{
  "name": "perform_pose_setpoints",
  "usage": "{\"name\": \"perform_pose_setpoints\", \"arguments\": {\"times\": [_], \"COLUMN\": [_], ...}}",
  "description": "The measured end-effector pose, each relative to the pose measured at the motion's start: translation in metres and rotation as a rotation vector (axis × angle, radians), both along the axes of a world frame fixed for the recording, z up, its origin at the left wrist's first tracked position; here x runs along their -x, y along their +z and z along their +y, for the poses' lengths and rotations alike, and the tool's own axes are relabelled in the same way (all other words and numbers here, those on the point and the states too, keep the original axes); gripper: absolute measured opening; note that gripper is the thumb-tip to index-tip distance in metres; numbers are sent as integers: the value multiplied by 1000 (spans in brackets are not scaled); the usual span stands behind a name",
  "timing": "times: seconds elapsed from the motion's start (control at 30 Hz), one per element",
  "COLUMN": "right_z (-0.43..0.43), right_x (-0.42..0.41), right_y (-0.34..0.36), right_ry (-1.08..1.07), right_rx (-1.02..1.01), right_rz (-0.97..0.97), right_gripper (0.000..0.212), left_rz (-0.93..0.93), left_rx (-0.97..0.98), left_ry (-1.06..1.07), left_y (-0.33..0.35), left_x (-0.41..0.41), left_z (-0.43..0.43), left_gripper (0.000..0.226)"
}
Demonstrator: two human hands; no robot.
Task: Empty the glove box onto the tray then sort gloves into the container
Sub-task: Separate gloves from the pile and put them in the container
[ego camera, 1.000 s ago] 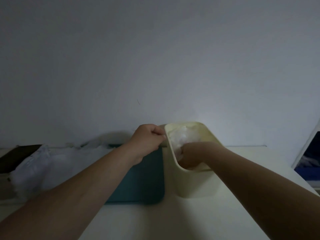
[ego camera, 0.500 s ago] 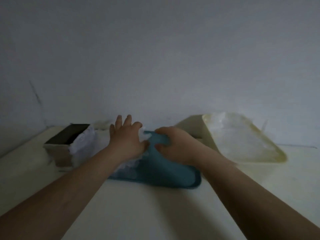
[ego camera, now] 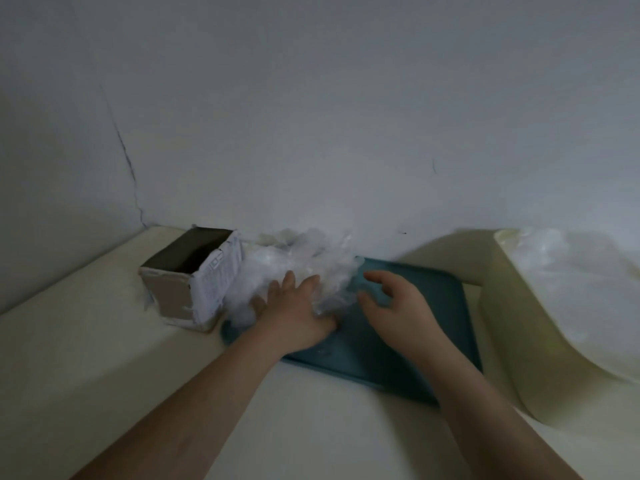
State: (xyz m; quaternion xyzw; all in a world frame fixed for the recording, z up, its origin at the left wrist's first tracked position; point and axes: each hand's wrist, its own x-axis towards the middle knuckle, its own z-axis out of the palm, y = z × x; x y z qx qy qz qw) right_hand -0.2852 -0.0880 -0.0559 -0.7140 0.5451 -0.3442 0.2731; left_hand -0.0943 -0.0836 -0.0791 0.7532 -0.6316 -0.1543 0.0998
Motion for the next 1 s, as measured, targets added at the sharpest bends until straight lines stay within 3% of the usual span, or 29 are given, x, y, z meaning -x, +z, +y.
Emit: {"name": "perform_pose_setpoints", "arguments": {"times": [0.13,0.23,0.3,0.4,0.47,0.53,0.6,0.67,0.77,0.87,0.93,1.0], "right_z": [-6,-9,-6,-1,1,1,1,-3,-9,-14,-17,-18], "right_x": [1,6,10,15,18,22,26,29,33,35,37,38], "right_y": [-6,-2,6,14,20,28,35,32,21,12,9,9], "right_ry": [-5,-91,-111,-42,-8,24,83,133,88,80,81,52], "right_rx": [113,211,250,295,274,193,-17,-163,-151,-144,-96,-13], "right_rz": [-59,-69,0,124,226,388,435,452,533,502,460,410], "right_gripper": [44,51,53,45,40,43,44,53,55,40,22,18], "left_rz": [-2,93,251,633,707,675,527,352,235,270,359,407], "left_rx": [57,14,14,19,115,270,372,324,220,285,310,361], "left_ry": [-122,-239,-304,-358,-333,-238,-133,-116,-188,-198,-164,-141], "left_y": [-7,-2,5,19,29,31,27,18,5,4,7,13], "left_x": [22,38,48,53,43,30,18,11,9,12,10,6], "left_z": [-11,-11,-6,2,4,2,0,1,1,-1,-4,-5], "left_gripper": [56,64,64,47,40,32,25,36,46,9,8,10]}}
